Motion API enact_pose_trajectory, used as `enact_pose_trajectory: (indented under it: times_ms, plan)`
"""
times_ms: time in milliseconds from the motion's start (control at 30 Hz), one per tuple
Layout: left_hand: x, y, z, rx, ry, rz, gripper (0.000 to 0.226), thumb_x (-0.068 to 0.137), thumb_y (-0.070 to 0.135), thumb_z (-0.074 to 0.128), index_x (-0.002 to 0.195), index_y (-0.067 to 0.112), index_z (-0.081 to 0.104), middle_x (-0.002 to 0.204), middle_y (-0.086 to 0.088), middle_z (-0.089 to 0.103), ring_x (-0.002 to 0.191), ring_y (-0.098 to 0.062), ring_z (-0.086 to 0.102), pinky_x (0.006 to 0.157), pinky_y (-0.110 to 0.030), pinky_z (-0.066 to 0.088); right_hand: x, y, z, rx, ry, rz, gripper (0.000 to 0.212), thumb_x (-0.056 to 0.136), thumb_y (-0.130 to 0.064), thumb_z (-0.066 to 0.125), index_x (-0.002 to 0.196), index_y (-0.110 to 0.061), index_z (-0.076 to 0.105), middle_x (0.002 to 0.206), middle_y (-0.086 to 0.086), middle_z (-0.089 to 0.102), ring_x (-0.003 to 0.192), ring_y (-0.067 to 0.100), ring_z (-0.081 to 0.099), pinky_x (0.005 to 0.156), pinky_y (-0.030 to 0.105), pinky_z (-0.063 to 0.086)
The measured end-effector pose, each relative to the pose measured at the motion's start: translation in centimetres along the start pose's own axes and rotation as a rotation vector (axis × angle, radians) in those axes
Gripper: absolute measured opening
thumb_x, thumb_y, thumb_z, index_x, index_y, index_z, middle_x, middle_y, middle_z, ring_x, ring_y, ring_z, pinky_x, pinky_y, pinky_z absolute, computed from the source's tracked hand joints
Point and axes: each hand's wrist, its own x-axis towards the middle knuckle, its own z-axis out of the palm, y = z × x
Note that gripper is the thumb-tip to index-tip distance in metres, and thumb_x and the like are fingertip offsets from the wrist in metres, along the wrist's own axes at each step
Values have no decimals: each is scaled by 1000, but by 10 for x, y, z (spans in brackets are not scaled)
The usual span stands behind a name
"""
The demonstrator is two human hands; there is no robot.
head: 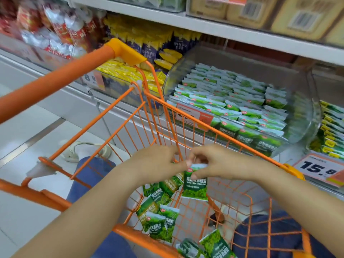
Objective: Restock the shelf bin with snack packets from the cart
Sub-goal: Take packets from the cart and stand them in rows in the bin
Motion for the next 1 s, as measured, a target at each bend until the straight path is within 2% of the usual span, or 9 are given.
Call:
enact_pose_trajectory:
  times_ms: [167,233,300,367,433,567,667,767,1000]
  plan:
    - [-6,22,-9,-631,14,157,65,78,75,47,127,33,54,116,6,66,104,-3,59,96,-30,45,-39,-7,-33,494,312,-59,29,64,-34,77,85,-18,65,85,13,66,70,14,59,59,23,50]
    - [-1,31,-8,-713,-27,279,38,81,54,68,113,36,60,93,-8,67,85,-8,61,80,-28,45,-48,-3,-35,516,382,-56,31,61,-37,77,83,-20,65,81,6,68,70,10,60,59,21,50]
    - [5,39,-5,-639,35,345,19,81,35,75,89,42,60,62,0,50,60,-9,44,60,-27,34,-56,-1,-34,515,453,-66,28,60,-40,76,81,-24,65,73,-5,67,66,6,60,58,18,48]
    - [15,51,-10,-527,143,375,20,74,47,75,75,38,57,58,6,38,57,-10,36,57,-29,28,-66,3,-41,442,602,-60,25,65,-45,73,83,-28,66,74,-10,68,69,4,62,62,16,48]
    - [26,69,-25,-468,238,355,31,72,54,73,88,29,61,70,-2,49,64,-10,44,60,-29,33,-83,16,-57,162,843,7,21,79,-49,68,88,-30,66,79,-15,68,79,3,63,70,21,48]
    - [57,103,-55,-509,421,251,28,80,29,76,83,35,49,84,11,57,62,-16,59,47,-17,36,-122,79,-95,-301,1274,345,22,93,-35,56,94,-16,67,88,1,68,86,27,62,64,29,36]
    - [90,125,-61,-463,497,266,23,81,24,75,84,27,53,83,10,58,75,-9,56,61,-12,39,-129,124,-100,119,1275,506,29,96,-41,51,108,-18,64,99,-3,64,94,21,60,76,27,39]
    - [128,147,-63,-520,528,243,17,83,24,73,86,22,57,81,0,62,84,-26,64,78,-39,54,-119,130,-99,602,1178,416,24,97,-47,44,108,-31,57,101,-2,64,97,23,60,91,46,49]
    - [202,195,-65,-484,516,201,33,90,26,67,115,7,59,96,-8,63,77,-21,59,49,-11,35,-115,134,-99,341,1075,486,45,100,-48,30,126,-18,50,96,4,54,89,22,51,70,32,35]
